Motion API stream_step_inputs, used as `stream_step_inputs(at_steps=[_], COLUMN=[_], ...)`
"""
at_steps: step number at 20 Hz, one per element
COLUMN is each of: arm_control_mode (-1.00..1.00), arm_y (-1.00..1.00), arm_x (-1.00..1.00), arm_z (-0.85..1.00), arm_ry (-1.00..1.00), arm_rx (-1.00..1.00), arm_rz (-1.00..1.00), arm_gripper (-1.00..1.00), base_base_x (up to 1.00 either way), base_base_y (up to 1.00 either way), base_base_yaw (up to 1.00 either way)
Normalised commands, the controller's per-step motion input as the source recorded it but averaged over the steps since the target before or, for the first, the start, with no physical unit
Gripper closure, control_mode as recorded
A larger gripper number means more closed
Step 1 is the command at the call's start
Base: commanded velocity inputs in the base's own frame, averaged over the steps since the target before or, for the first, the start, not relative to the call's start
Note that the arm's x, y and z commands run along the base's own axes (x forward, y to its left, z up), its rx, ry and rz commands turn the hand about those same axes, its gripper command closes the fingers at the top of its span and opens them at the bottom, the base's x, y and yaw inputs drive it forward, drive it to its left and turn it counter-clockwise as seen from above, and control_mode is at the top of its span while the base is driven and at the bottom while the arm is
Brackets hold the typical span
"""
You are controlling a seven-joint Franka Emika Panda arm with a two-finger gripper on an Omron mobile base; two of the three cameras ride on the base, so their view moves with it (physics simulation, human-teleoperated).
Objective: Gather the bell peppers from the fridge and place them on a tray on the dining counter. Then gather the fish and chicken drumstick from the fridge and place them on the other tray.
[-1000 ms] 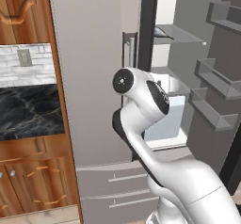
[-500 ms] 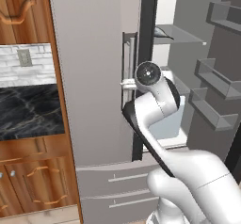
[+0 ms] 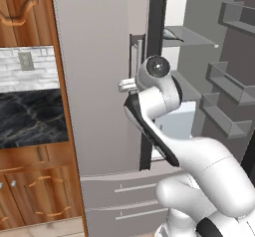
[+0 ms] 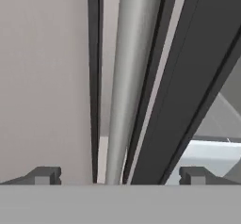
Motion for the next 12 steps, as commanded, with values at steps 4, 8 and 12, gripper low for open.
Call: stream_step_inputs(at_steps=[4,8,12], arm_control_mode=[-1.0,-1.0,-1.0], arm_y=[0.11,0.03,0.02], arm_x=[0.49,0.41,0.39], arm_z=[-0.14,-0.22,-0.09], arm_ry=[0.0,-0.09,-0.03], arm_rx=[0.03,0.0,0.01], arm_rz=[0.08,0.04,0.02], arm_gripper=[-1.0,-1.0,-1.0], base_base_x=[0.0,0.0,0.0], base_base_y=[0.0,0.0,0.0], base_base_yaw=[0.0,0.0,0.0])
